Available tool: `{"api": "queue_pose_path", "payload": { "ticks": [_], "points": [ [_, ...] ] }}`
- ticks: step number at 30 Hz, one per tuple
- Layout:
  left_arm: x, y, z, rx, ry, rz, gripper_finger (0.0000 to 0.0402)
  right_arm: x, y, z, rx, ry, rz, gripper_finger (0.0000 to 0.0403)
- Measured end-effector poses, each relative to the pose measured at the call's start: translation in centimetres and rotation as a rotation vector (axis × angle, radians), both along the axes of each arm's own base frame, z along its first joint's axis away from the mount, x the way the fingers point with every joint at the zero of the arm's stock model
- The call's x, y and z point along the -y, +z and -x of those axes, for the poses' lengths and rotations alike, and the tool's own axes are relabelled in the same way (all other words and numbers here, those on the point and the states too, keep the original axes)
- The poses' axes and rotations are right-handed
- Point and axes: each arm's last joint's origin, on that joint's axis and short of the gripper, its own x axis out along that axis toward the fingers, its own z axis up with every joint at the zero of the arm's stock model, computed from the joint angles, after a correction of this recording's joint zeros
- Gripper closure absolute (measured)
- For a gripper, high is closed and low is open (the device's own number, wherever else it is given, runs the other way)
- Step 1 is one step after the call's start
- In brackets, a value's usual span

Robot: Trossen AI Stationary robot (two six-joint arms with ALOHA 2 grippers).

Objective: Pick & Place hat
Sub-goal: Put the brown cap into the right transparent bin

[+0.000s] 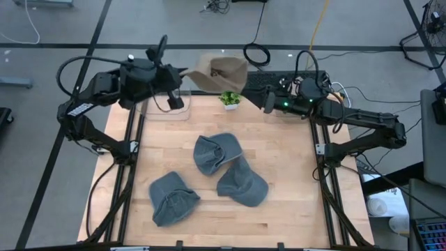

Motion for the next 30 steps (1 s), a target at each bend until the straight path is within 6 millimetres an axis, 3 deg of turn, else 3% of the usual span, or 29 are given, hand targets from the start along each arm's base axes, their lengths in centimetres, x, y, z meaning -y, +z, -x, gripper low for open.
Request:
{"api": "queue_pose_path", "payload": {
  "ticks": [7, 16, 24, 30],
  "points": [
    [1.5, -0.3, 0.1, -0.101, 0.002, -0.086, 0.0392, -0.5, 0.0, -0.1, -0.058, 0.007, 0.263, 0.0179],
    [3.0, -1.3, 0.5, -0.208, -0.028, -0.076, 0.0392, -1.5, 0.0, -0.3, -0.11, 0.011, 0.55, 0.0179],
    [4.2, -1.8, 0.7, -0.197, -0.068, -0.008, 0.0392, -2.5, 0.0, -0.4, -0.141, 0.021, 0.782, 0.0179],
    [5.2, -1.9, 0.6, -0.181, -0.105, 0.021, 0.0392, -2.6, 0.0, -0.4, -0.154, 0.013, 0.862, 0.0179]
  ]
}}
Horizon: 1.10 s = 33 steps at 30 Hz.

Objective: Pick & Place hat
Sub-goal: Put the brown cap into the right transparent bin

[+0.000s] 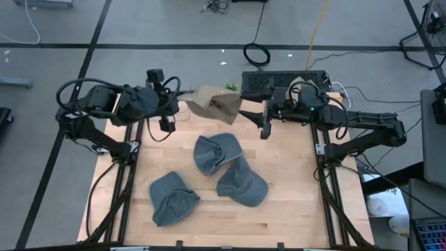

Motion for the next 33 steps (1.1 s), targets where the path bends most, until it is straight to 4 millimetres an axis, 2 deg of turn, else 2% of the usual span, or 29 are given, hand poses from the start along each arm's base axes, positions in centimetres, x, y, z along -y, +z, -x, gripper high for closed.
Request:
{"api": "queue_pose_path", "payload": {
  "ticks": [7, 18, 26, 33],
  "points": [
    [0.9, -0.5, -0.5, 0.005, 0.001, 0.05, 0.0392, 0.1, 0.2, 0.0, 0.015, -0.032, 0.052, 0.0179],
    [1.7, -1.9, -1.7, -0.029, 0.036, 0.109, 0.0392, -0.5, 2.0, 0.7, 0.173, -0.019, 0.096, 0.0179],
    [2.1, -2.0, -2.3, -0.021, 0.022, 0.111, 0.0392, -0.6, -0.2, -0.6, 0.025, 0.042, 0.062, 0.0179],
    [2.4, -2.0, -2.2, -0.022, 0.005, 0.108, 0.0392, -0.5, -2.1, -1.3, -0.027, 0.049, -0.001, 0.0179]
  ]
}}
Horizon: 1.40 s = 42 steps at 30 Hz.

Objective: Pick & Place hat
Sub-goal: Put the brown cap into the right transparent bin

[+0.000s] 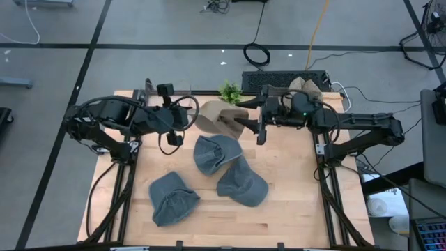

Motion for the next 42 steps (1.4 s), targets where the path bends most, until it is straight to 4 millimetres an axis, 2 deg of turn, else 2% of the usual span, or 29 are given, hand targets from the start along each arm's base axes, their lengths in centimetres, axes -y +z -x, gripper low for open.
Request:
{"api": "queue_pose_path", "payload": {
  "ticks": [4, 7, 11, 16, 17, 20, 23, 27, 32, 36, 42],
  "points": [
    [0.1, -0.1, 0.1, -0.012, -0.003, 0.0, 0.0392, 0.0, -0.1, 0.1, 0.002, 0.004, -0.056, 0.0184],
    [0.1, -0.1, 0.2, -0.016, 0.002, 0.004, 0.0392, 0.0, 0.0, 0.3, 0.01, 0.009, -0.099, 0.0209],
    [0.1, -0.1, 0.2, -0.015, 0.003, 0.005, 0.0392, 0.0, 0.1, 0.4, 0.008, 0.013, -0.136, 0.0272],
    [0.1, -0.1, 0.2, -0.01, 0.008, 0.01, 0.0392, 0.0, 0.1, 0.4, 0.005, 0.009, -0.103, 0.0379],
    [0.1, -0.1, 0.2, -0.007, 0.01, 0.014, 0.0392, 0.0, 0.0, 0.4, 0.001, 0.007, -0.103, 0.0387],
    [0.1, -0.1, 0.2, -0.001, 0.014, 0.018, 0.0388, 0.1, 0.0, 0.4, -0.008, 0.006, -0.104, 0.0391],
    [0.1, -0.1, 0.1, 0.014, 0.016, 0.049, 0.0365, 0.0, 0.2, 1.0, -0.018, 0.023, -0.056, 0.0393],
    [0.3, -0.4, 0.2, 0.018, -0.01, 0.165, 0.0322, 0.0, 1.7, 3.4, 0.014, -0.053, 0.037, 0.0393],
    [0.7, -1.0, 0.6, -0.019, -0.026, 0.366, 0.0263, -0.1, 3.9, 7.3, 0.096, -0.144, 0.214, 0.0393],
    [0.8, -1.3, 0.9, -0.05, -0.015, 0.466, 0.0219, -0.3, 4.9, 9.8, 0.105, -0.175, 0.372, 0.0393],
    [0.9, -1.3, 0.9, -0.032, 0.005, 0.503, 0.0182, 0.1, 4.3, 11.0, -0.099, -0.359, 0.762, 0.0393]
  ]
}}
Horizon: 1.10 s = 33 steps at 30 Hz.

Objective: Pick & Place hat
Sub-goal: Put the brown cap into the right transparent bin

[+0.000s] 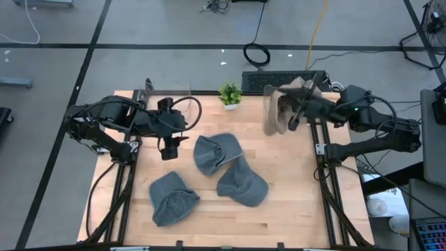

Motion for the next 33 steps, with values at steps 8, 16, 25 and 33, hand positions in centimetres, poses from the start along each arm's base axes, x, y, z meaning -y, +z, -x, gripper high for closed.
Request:
{"api": "queue_pose_path", "payload": {
  "ticks": [8, 16, 25, 33],
  "points": [
    [0.0, 0.1, -0.2, 0.034, 0.037, 0.034, 0.0171, 0.7, -0.4, -0.3, -0.206, -0.3, 0.309, 0.0393],
    [0.0, 0.1, -0.2, 0.042, 0.056, 0.057, 0.0183, 1.8, -0.8, -0.9, -0.356, -0.42, 0.472, 0.0393],
    [-0.2, 0.3, -0.4, 0.074, 0.092, 0.03, 0.0175, 2.3, -1.4, -2.1, -0.449, -0.396, 0.597, 0.0393],
    [-2.2, 1.7, -1.8, 0.277, 0.201, 0.046, 0.0174, 1.4, -1.3, -3.4, -0.231, -0.084, 0.431, 0.0393]
  ]
}}
